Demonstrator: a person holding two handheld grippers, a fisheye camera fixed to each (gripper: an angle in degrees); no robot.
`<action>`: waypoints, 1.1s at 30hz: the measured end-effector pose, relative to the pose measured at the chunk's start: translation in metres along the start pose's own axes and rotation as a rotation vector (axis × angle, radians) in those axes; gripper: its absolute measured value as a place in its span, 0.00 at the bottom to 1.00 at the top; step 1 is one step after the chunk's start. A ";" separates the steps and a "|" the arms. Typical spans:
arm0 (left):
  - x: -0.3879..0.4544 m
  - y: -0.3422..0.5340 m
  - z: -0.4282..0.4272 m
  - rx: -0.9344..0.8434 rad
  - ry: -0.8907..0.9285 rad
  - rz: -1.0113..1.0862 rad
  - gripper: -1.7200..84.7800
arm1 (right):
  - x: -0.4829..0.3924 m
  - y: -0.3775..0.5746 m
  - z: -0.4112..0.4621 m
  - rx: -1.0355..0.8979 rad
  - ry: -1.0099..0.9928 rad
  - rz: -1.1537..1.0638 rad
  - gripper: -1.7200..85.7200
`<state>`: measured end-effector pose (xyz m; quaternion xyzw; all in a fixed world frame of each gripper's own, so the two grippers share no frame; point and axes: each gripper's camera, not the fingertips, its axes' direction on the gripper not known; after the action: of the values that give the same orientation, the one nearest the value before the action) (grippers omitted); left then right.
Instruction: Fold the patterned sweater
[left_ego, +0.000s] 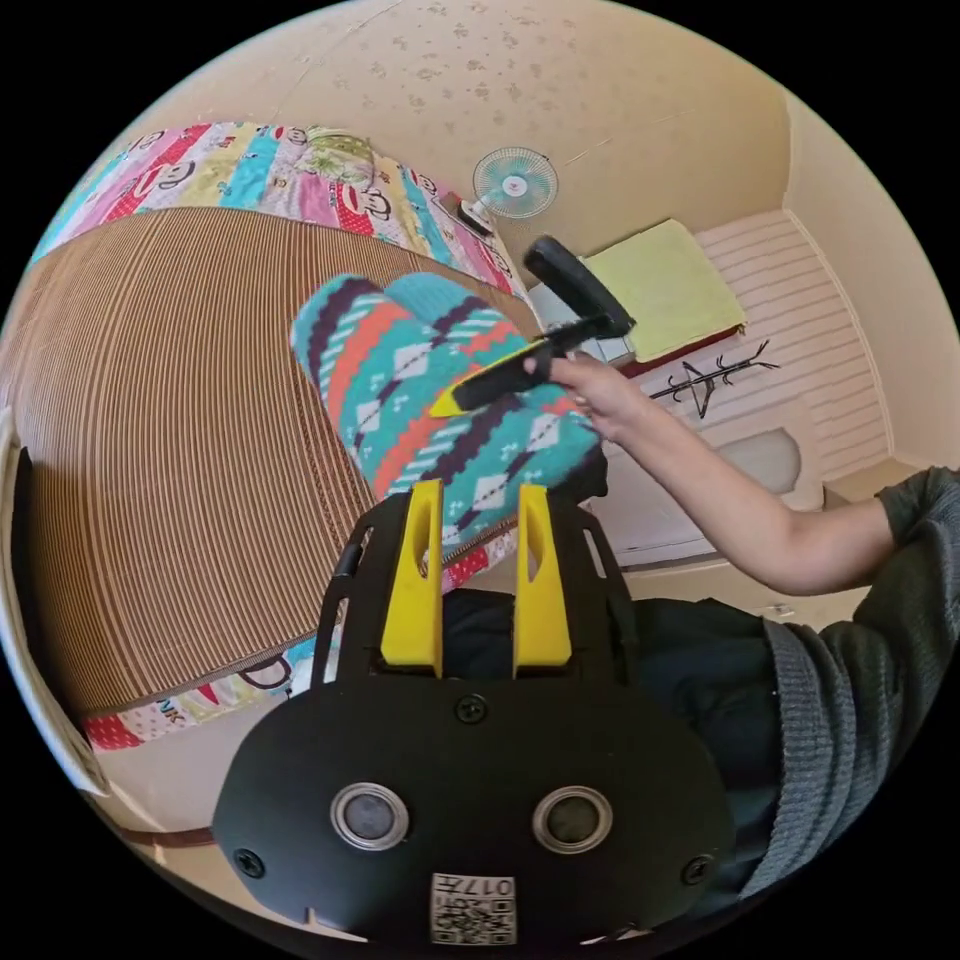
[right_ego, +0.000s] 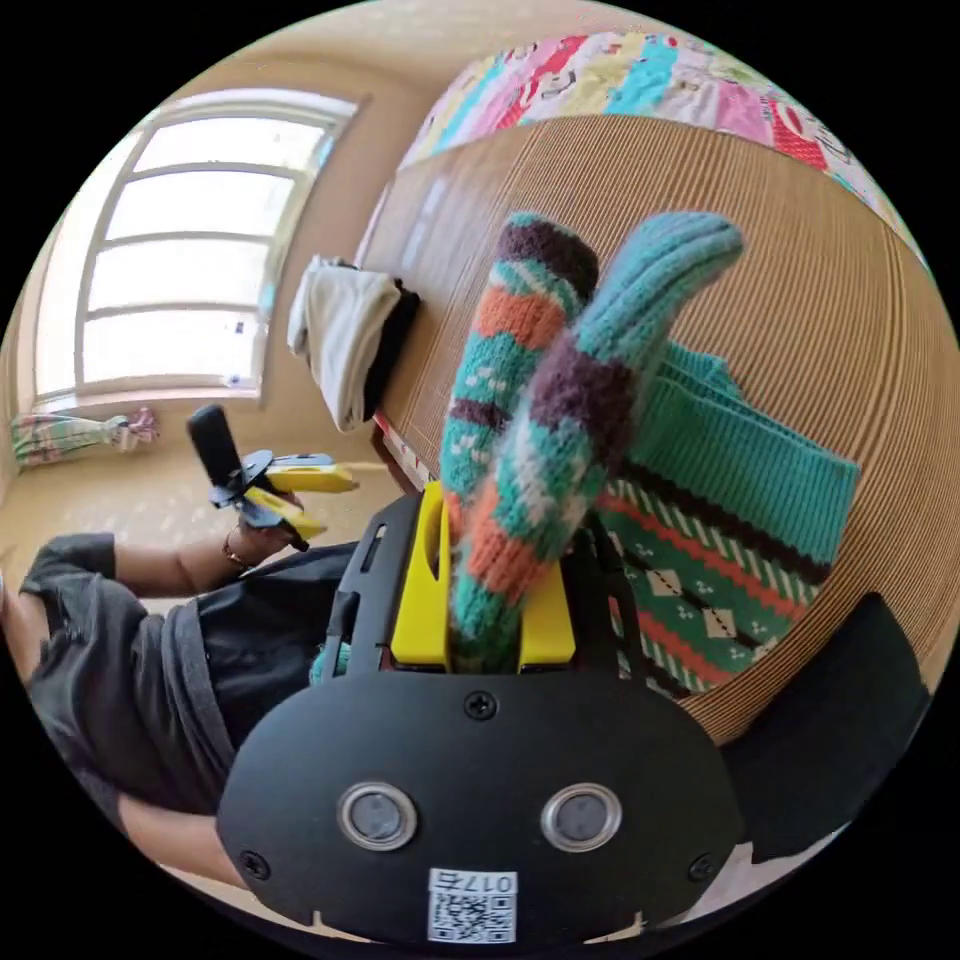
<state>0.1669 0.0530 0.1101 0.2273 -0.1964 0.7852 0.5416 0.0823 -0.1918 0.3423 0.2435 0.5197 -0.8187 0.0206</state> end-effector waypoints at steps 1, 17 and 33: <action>-0.006 0.000 0.006 -0.017 0.008 -0.025 0.16 | 0.012 0.022 -0.010 0.042 -0.011 -0.010 0.11; -0.080 -0.088 0.189 -0.189 0.093 -0.366 0.29 | 0.273 0.223 -0.035 0.091 -0.152 0.503 0.28; -0.089 -0.148 0.267 -0.355 0.200 -0.428 0.31 | 0.305 0.230 -0.036 0.107 -0.362 0.448 0.28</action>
<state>0.3720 -0.1135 0.2873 0.0869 -0.2241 0.6248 0.7429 -0.1065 -0.1999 0.0088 0.2028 0.3968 -0.8502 0.2803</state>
